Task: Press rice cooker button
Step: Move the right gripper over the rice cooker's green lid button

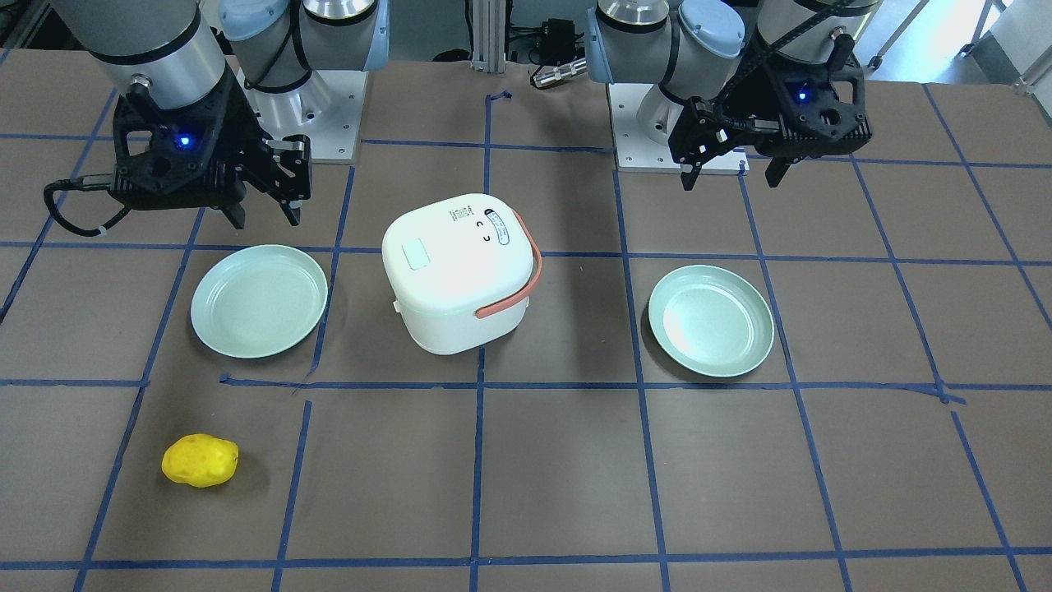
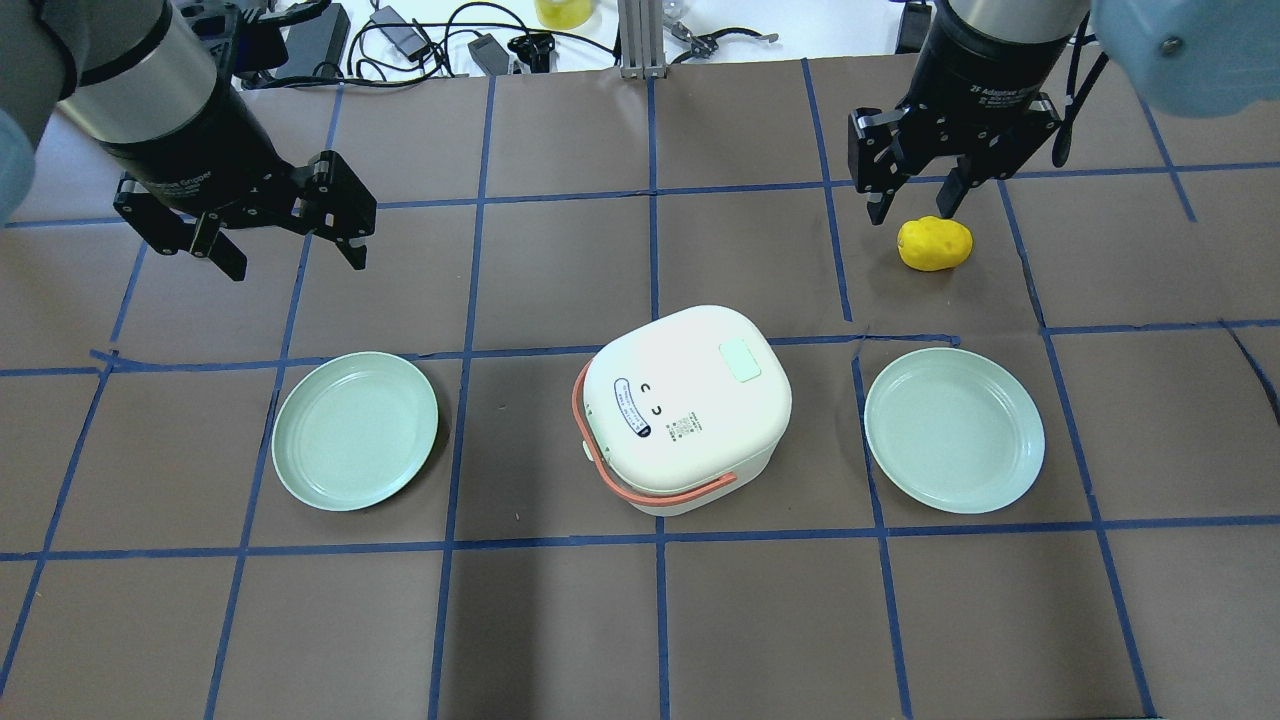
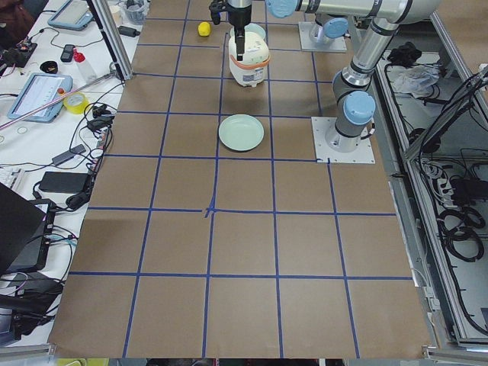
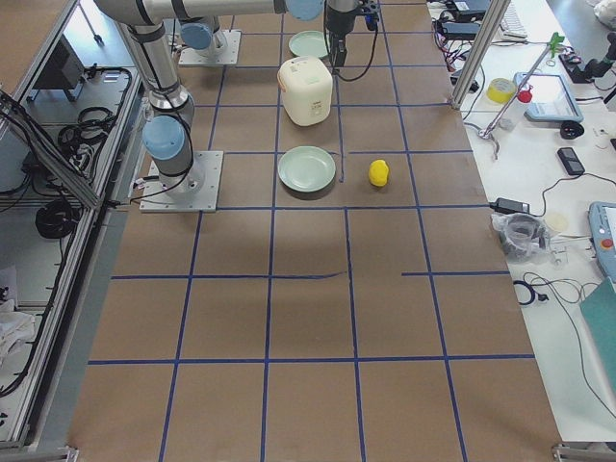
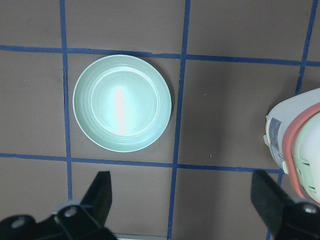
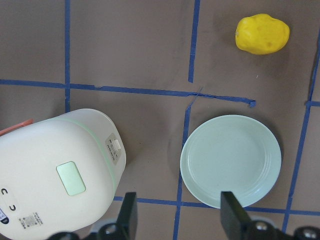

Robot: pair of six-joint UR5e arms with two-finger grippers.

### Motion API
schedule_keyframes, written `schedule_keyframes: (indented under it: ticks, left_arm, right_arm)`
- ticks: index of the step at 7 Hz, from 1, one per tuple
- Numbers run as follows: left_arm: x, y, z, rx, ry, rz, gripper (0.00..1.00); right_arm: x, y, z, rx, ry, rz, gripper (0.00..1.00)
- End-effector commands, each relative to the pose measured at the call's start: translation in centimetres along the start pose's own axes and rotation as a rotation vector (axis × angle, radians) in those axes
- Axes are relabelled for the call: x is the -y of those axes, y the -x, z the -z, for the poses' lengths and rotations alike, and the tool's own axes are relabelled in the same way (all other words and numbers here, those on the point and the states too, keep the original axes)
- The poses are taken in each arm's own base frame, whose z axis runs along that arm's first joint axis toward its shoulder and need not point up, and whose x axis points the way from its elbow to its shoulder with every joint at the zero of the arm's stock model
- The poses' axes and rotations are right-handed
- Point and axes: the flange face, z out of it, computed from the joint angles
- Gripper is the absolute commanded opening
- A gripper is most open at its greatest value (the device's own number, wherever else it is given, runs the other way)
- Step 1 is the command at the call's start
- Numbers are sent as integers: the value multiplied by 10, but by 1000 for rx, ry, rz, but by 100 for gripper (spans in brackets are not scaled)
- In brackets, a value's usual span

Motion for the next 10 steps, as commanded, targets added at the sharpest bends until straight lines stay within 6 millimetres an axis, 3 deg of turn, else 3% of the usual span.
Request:
schedule_keyframes:
  ticks: [1,2,5,8,10]
  left_arm:
    - [0,0,0,0,0,0,100]
    - [0,0,0,0,0,0,100]
    - [0,0,0,0,0,0,100]
    - [0,0,0,0,0,0,100]
    - [0,0,0,0,0,0,100]
  right_arm:
    - [-1,19,-10,35,19,27,9]
    - [-4,37,-25,36,44,6,0]
    - [-21,68,-64,27,120,9,0]
    - [-16,100,-95,67,158,54,0]
    - [-19,102,-121,67,169,61,0]
